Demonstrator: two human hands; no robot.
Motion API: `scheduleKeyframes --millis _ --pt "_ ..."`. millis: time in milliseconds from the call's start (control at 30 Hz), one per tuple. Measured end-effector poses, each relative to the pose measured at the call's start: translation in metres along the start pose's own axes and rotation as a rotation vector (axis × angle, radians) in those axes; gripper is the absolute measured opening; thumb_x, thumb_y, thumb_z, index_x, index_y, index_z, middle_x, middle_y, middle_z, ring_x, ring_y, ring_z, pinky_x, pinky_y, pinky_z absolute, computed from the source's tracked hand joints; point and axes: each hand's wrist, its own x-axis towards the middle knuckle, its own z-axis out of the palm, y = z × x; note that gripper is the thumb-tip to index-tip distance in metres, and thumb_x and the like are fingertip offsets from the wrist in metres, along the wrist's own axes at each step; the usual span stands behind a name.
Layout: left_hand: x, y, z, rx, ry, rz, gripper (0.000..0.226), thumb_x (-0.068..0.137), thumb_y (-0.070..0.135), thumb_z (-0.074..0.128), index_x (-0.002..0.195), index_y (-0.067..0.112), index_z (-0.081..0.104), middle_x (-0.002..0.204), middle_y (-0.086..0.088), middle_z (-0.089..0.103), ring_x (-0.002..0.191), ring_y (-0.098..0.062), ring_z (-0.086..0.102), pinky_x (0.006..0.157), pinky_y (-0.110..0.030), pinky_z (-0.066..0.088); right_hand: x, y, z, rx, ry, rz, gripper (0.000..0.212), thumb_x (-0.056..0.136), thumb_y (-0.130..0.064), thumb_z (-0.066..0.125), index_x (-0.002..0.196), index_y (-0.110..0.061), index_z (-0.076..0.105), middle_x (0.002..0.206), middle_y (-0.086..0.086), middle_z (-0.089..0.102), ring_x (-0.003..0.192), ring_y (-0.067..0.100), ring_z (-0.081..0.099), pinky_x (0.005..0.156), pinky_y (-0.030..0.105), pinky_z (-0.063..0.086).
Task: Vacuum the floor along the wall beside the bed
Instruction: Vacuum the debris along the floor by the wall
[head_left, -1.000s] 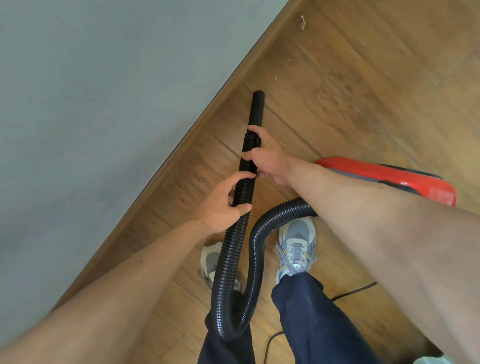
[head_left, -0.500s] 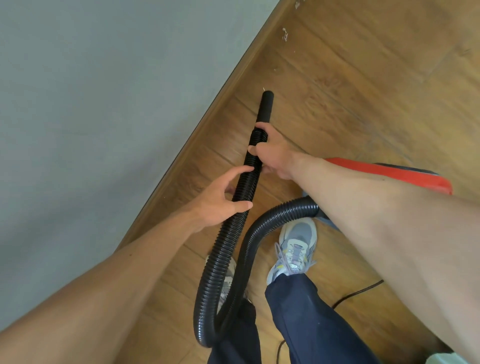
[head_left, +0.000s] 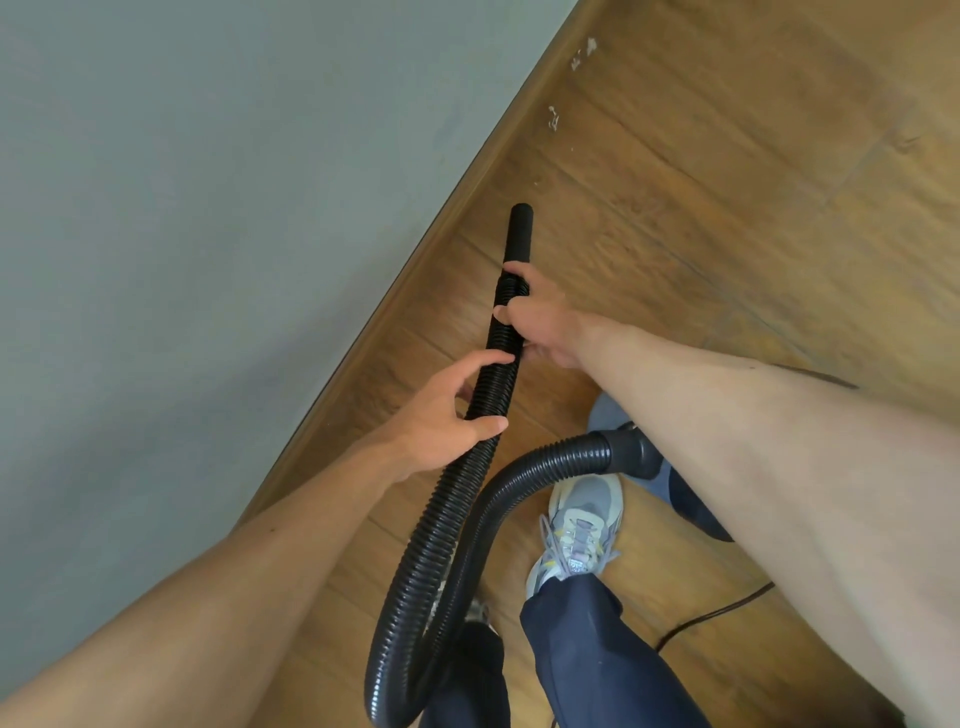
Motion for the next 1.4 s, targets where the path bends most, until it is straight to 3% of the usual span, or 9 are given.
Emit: scheduleKeyframes --millis 133,300,500,767,900,1100,1167,1400 --pt "0.001 0.006 0.005 0.015 0.017 -0.007 0.061 0.094 0.007 0.066 0.135 0.047 0.046 0.113 -0.007 0.054 0.095 -0.025 0.068 0.075 -0.042 0.064 -0.004 -0.004 -0.003 0.016 -0.018 0.017 0.069 0.098 0.002 0.044 0.153 -0.034 0.023 0.118 0.008 0.052 0.083 0.018 0.058 0.060 0.035 0.053" --pt "-0.003 0.012 0.011 0.033 0.034 -0.024 0.059 0.095 0.006 0.064 0.136 0.044 0.045 0.112 0.002 0.054 0.100 -0.017 0.062 0.075 -0.030 0.061 -0.013 -0.004 -0.006 -0.013 -0.065 0.067 0.079 0.098 0.003 0.046 0.155 -0.041 0.013 0.117 0.005 0.050 0.081 0.018 0.059 0.059 0.035 0.053" --pt "-0.003 0.019 0.013 0.057 0.041 -0.018 0.060 0.094 0.007 0.065 0.137 0.044 0.047 0.111 0.010 0.055 0.101 -0.008 0.057 0.091 -0.033 0.054 -0.020 -0.001 -0.007 -0.043 -0.064 0.078 0.085 0.096 0.002 0.050 0.155 -0.045 0.010 0.128 0.005 0.047 0.099 0.023 0.056 0.089 0.054 0.055" --pt "-0.006 0.026 0.006 0.045 0.030 -0.010 0.059 0.094 0.008 0.066 0.137 0.043 0.046 0.110 0.008 0.054 0.103 -0.014 0.060 0.093 -0.046 0.057 -0.024 -0.004 -0.004 0.027 -0.048 0.064 0.083 0.094 0.001 0.057 0.154 -0.042 0.018 0.128 0.006 0.050 0.113 0.030 0.057 0.085 0.050 0.058" --pt "-0.006 0.027 -0.003 0.035 0.038 -0.011 0.058 0.094 0.008 0.065 0.138 0.042 0.046 0.108 0.008 0.055 0.103 -0.015 0.060 0.091 -0.044 0.057 -0.019 -0.006 0.002 0.050 -0.033 0.054 0.082 0.092 0.000 0.059 0.153 -0.041 0.022 0.132 0.007 0.051 0.109 0.028 0.058 0.082 0.047 0.059" --pt "-0.001 0.034 -0.016 0.009 0.063 -0.005 0.058 0.094 0.008 0.066 0.138 0.042 0.047 0.106 0.008 0.055 0.098 -0.015 0.061 0.090 -0.041 0.058 -0.012 -0.022 0.005 0.077 -0.016 0.032 0.081 0.093 0.002 0.058 0.154 -0.038 0.023 0.128 0.004 0.046 0.089 0.016 0.055 0.061 0.034 0.057" --pt "0.001 0.037 -0.020 0.005 0.068 -0.013 0.057 0.094 0.010 0.066 0.137 0.043 0.047 0.106 0.006 0.056 0.096 -0.016 0.062 0.089 -0.043 0.059 -0.009 -0.028 0.006 0.064 -0.008 0.032 0.081 0.092 0.001 0.059 0.154 -0.038 0.023 0.135 0.003 0.045 0.092 0.017 0.056 0.059 0.033 0.056" --pt "0.011 0.051 -0.036 0.041 0.039 -0.006 0.057 0.095 0.010 0.066 0.137 0.043 0.047 0.104 0.008 0.054 0.090 -0.009 0.058 0.072 -0.024 0.054 -0.001 -0.044 0.002 0.056 0.012 0.038 0.081 0.091 0.001 0.059 0.153 -0.038 0.025 0.123 0.005 0.050 0.088 0.018 0.056 0.065 0.036 0.057"
